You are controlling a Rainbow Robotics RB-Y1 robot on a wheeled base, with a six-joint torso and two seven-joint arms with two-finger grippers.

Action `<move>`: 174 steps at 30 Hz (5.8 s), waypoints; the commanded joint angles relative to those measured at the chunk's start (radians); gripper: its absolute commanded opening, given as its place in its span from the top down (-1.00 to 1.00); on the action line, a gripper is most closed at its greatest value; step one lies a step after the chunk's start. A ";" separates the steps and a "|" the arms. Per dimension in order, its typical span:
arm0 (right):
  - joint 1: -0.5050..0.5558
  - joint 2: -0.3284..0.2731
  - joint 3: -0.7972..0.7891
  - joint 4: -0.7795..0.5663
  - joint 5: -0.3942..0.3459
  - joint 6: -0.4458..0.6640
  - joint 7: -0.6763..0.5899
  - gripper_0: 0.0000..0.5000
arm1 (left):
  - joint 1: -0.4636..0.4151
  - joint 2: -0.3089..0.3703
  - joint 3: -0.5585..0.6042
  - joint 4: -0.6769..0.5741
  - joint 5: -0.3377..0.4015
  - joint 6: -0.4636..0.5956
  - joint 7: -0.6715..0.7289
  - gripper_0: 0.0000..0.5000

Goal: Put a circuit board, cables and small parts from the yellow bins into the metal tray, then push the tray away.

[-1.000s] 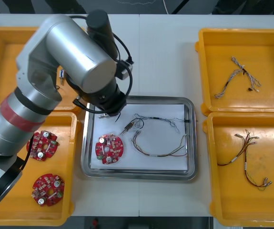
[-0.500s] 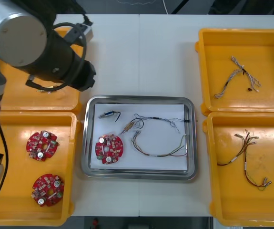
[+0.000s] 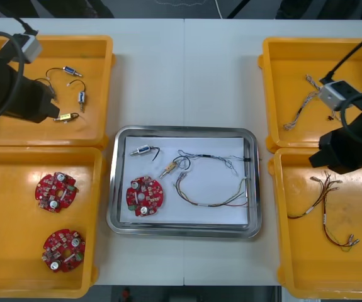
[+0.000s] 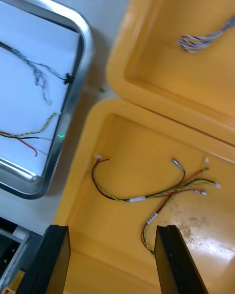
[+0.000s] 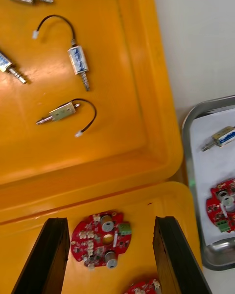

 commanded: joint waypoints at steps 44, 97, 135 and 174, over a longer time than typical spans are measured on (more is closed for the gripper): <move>-0.449 0.371 1.093 0.164 0.375 -0.225 0.364 -1.00 | 0.452 0.217 0.327 -0.163 0.178 0.006 -0.026 -1.00; -0.341 0.492 1.218 0.312 0.630 -0.278 0.356 1.00 | 0.452 0.217 0.327 -0.163 0.178 0.006 -0.026 -1.00; -0.647 0.427 1.186 0.411 0.524 -0.282 0.370 1.00 | 0.452 0.217 0.327 -0.163 0.178 0.006 -0.026 -1.00; -0.865 0.470 1.171 0.700 0.461 -0.416 0.451 1.00 | 0.452 0.217 0.327 -0.163 0.178 0.006 -0.026 -1.00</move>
